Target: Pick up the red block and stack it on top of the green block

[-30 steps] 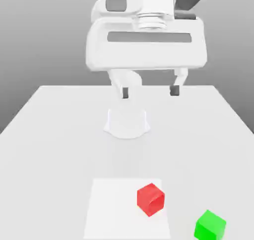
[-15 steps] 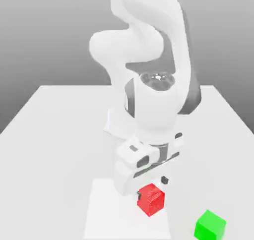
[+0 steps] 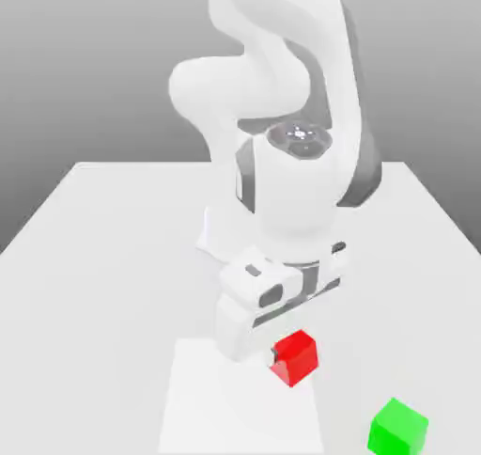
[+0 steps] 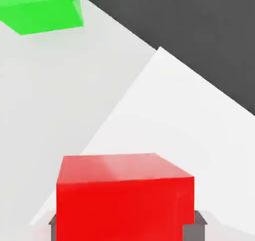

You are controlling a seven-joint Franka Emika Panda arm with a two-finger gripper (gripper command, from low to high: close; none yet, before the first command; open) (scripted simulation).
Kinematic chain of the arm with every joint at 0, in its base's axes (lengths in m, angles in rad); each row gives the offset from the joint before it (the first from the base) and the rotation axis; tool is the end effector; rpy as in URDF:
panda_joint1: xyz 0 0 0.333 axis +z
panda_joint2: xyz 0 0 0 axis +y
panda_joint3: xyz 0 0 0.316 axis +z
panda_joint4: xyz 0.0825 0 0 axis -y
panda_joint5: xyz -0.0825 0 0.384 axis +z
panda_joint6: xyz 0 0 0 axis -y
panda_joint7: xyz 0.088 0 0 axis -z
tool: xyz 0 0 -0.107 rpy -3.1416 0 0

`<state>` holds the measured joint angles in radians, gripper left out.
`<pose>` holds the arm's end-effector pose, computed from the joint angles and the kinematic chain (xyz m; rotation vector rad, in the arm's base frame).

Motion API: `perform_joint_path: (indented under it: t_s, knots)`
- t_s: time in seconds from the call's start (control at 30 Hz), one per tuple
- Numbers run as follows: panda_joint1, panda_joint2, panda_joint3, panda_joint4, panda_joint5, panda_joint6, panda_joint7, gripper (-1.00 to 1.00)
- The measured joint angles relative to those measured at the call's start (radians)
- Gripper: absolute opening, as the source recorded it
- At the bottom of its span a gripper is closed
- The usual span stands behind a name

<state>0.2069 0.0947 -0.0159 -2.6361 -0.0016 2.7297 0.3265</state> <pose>0.4211 0.0813 0.2136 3.1322 -0.2101 -0.0008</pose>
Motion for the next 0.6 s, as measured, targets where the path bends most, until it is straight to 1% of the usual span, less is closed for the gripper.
perform_joint_path:
  t_s: [0.27, 0.4, 0.43, 0.6]
  knots:
    - [0.104, 0.113, 0.067, 0.276, -0.018, -0.162, 0.14, -1.0]
    - [0.121, 0.242, 0.064, 0.308, -0.032, -0.066, 0.163, -1.0]
    - [0.123, 0.262, 0.063, 0.31, -0.034, -0.048, 0.165, 1.0]
    - [0.123, 0.262, 0.063, 0.31, -0.034, -0.048, 0.165, 1.0]
